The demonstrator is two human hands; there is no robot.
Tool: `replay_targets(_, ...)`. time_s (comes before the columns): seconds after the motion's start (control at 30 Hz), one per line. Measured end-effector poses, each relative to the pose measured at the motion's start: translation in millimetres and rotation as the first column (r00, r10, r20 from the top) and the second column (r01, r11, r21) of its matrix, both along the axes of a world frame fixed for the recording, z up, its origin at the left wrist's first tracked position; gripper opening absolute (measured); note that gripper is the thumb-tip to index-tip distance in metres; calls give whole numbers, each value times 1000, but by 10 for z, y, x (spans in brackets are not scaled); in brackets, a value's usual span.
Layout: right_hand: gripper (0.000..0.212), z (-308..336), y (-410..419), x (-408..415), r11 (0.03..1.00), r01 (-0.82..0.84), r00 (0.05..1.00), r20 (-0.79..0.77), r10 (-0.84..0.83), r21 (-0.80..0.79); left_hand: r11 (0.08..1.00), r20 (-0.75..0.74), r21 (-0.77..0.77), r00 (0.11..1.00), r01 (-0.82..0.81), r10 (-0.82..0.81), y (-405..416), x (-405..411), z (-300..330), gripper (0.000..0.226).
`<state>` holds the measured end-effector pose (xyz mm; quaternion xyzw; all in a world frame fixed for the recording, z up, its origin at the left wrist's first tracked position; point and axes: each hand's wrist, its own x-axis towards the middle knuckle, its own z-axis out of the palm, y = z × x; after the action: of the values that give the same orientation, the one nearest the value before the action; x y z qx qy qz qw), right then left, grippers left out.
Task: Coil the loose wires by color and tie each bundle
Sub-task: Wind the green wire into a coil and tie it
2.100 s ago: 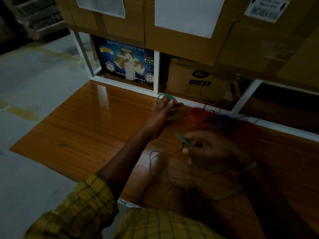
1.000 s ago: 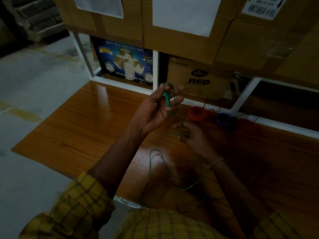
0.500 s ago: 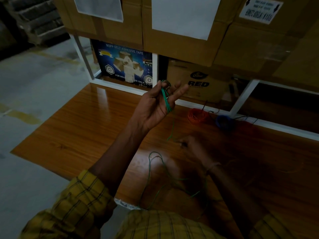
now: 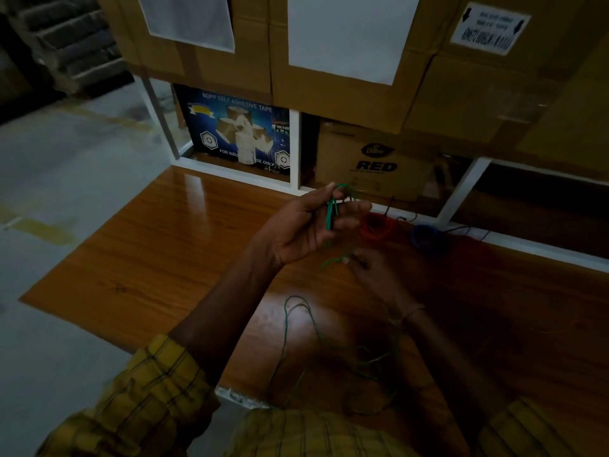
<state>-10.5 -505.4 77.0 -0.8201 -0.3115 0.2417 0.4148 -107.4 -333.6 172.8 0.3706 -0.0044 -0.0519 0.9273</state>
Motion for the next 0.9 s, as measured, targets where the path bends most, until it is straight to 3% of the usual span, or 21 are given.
replay_targets(0.1, 20, 35, 7, -83, 959, -224, 972, 35, 233, -175, 988, 80, -130, 992, -88, 99, -51, 76, 52, 36)
replay_targets(0.17, 22, 129, -26, -197, 915, -344, 935, 11, 354, -209, 984, 130, -74, 977, -161, 170, -48, 130, 85, 35)
replay_targets(0.23, 20, 203, -72, -283, 885, -450, 891, 2, 453, -121, 943, 126, 139, 949, -304, 288, -9, 167, 45, 31)
replay_targets(0.3, 23, 341, -139, -348, 850, -520, 854, -13, 521, -88, 828, 86, 389, 911, -403, 403, 46, 167, -39, 27)
replay_targets(0.43, 17, 643, -256, -321, 822, -569, 822, -28, 568, -25, 604, 92, 734, 928, -309, 362, 97, 138, -304, 33)
replay_targets(0.63, 23, 919, -416, -58, 857, -480, 865, -59, 498, 188, 389, 179, 881, 950, -271, 256, 111, 94, -503, 35)
replay_targets(0.73, 29, 913, -412, 75, 925, -190, 923, -260, 282, 330, 312, 225, 906, 949, -287, 219, 129, 53, -521, 34)
replay_targets(0.8, 30, 894, -372, 130, 914, -16, 913, -366, 178, 404, 296, 221, 918, 961, -263, 168, 120, 35, -519, 32)
replay_targets(0.9, 32, 885, -290, 175, 884, 100, 920, -381, 93, 456, 320, 178, 927, 980, -196, 84, 53, 2, -476, 22)
